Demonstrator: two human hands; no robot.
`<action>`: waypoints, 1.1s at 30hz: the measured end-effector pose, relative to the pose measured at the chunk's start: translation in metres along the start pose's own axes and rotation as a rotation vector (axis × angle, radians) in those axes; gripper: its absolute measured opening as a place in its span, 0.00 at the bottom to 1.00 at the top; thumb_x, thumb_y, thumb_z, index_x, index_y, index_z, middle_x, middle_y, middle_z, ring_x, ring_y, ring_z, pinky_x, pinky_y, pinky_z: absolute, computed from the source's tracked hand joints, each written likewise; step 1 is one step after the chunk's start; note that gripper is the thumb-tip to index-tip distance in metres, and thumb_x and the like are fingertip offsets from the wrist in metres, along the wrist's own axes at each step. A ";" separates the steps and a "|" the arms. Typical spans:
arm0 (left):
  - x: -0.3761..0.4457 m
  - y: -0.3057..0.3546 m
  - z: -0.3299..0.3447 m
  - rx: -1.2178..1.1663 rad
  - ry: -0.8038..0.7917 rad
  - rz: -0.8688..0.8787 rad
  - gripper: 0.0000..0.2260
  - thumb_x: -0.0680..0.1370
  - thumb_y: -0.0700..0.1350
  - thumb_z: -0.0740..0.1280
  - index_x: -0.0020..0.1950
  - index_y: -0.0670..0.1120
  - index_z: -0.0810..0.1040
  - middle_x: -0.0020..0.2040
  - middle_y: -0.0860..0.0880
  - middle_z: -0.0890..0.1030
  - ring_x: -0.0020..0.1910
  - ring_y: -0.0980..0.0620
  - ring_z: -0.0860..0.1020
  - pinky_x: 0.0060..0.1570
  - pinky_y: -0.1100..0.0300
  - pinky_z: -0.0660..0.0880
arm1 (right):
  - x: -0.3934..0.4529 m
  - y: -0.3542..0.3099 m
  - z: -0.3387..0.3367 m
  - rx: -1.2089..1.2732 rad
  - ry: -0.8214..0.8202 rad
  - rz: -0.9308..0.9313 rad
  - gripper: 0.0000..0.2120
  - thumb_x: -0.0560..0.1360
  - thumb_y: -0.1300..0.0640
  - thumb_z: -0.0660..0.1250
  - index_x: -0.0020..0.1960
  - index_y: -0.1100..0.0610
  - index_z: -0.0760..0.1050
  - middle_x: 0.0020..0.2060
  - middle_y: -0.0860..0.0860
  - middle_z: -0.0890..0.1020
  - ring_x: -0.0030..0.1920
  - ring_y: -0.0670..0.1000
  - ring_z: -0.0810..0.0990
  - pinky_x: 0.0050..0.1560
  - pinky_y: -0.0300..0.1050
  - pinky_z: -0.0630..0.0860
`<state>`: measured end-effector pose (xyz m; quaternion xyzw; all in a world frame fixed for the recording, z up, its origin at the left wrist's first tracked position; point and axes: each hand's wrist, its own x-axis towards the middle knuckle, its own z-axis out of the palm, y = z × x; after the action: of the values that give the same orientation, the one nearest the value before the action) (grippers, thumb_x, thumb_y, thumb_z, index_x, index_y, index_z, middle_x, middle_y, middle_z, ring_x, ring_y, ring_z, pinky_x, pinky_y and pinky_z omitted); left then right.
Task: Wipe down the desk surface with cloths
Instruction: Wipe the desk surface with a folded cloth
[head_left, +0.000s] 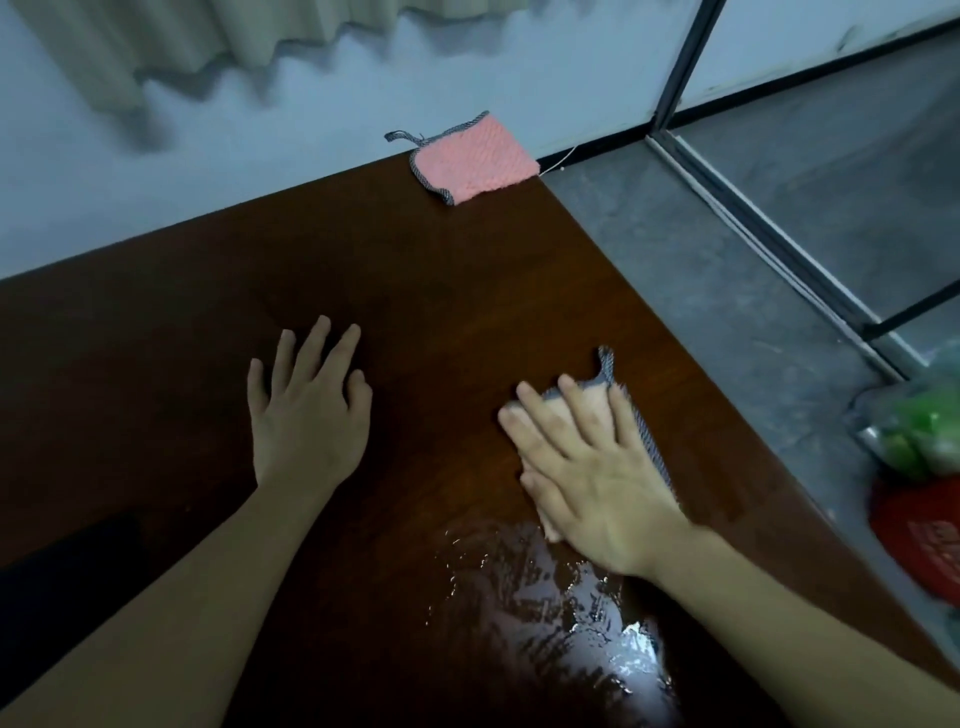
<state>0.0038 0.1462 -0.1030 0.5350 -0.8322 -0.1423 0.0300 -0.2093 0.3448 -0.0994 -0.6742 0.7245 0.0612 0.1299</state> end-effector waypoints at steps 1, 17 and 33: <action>0.000 0.000 0.000 -0.004 0.003 0.001 0.25 0.85 0.55 0.50 0.82 0.58 0.54 0.83 0.54 0.50 0.82 0.49 0.44 0.79 0.43 0.42 | -0.005 0.001 0.001 0.013 -0.012 -0.018 0.28 0.85 0.41 0.37 0.83 0.44 0.43 0.83 0.48 0.48 0.82 0.60 0.42 0.76 0.70 0.41; -0.001 0.001 0.003 0.013 0.033 -0.009 0.24 0.84 0.55 0.50 0.82 0.58 0.55 0.83 0.54 0.52 0.82 0.49 0.46 0.80 0.44 0.42 | 0.068 0.042 -0.025 -0.052 -0.015 0.124 0.30 0.79 0.41 0.29 0.81 0.43 0.31 0.82 0.47 0.37 0.81 0.61 0.36 0.77 0.70 0.38; -0.054 -0.028 -0.011 -0.031 -0.058 -0.002 0.24 0.85 0.55 0.50 0.82 0.59 0.55 0.83 0.57 0.48 0.81 0.54 0.41 0.78 0.51 0.37 | 0.123 0.047 -0.044 0.025 -0.013 0.053 0.27 0.84 0.42 0.36 0.81 0.40 0.33 0.82 0.43 0.37 0.81 0.57 0.33 0.76 0.68 0.33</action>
<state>0.0538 0.1820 -0.0939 0.5310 -0.8299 -0.1708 0.0139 -0.2677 0.2186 -0.0952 -0.6525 0.7420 0.0601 0.1415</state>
